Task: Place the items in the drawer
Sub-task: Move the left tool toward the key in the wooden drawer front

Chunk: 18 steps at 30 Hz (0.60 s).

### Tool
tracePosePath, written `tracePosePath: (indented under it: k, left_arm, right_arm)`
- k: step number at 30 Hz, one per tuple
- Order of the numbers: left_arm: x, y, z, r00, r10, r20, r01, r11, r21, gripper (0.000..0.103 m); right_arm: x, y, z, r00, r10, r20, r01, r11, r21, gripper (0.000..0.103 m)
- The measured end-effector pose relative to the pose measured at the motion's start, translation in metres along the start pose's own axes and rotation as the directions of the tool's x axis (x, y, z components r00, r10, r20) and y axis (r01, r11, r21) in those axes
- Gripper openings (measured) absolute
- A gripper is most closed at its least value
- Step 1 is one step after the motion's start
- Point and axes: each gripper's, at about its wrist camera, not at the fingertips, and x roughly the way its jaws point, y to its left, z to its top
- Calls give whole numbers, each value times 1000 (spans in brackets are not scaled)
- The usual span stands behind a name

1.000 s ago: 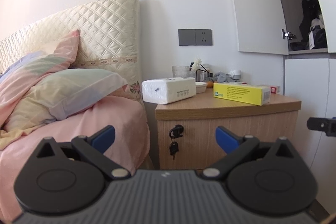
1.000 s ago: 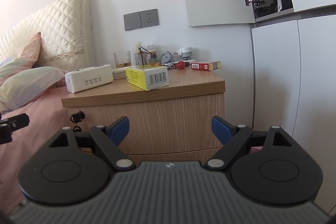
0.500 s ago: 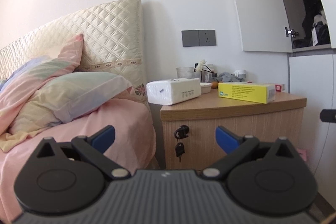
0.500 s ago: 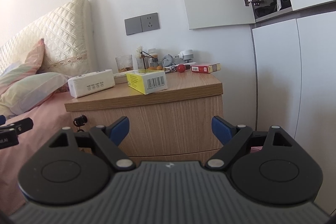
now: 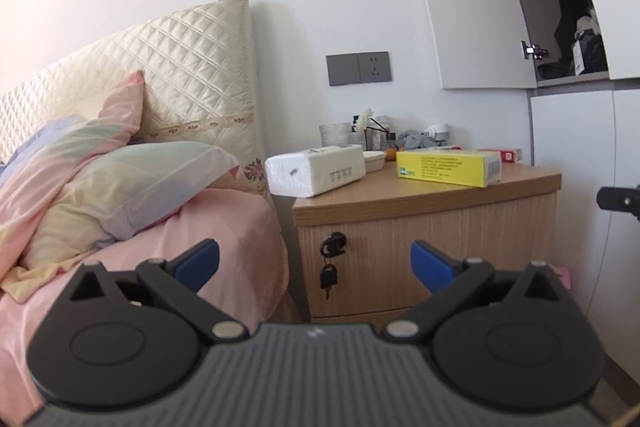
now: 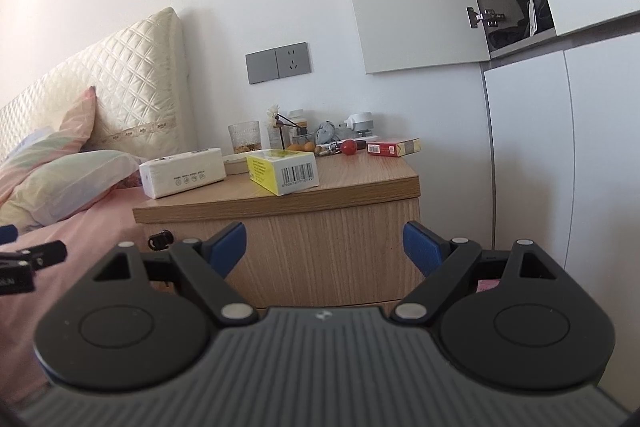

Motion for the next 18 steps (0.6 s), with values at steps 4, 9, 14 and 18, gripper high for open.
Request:
tracePosePath:
  k: [4,9,14,18]
  left_arm:
    - [-4,4,5,1000,9,16,-9,999,-37,103]
    - [7,6,11,1000,24,16,-23,998,-54,103]
    - [23,6,15,999,29,32,-26,996,-80,103]
    - [40,1,9,1000,17,24,-15,997,-76,103]
  right_arm:
    - [1,-10,2,1000,9,10,-9,1000,23,87]
    - [4,-15,3,1000,11,17,-11,1000,12,87]
    - [11,-18,4,1000,16,-18,-16,1000,25,87]
    - [15,-16,5,999,22,-35,-23,1000,-8,87]
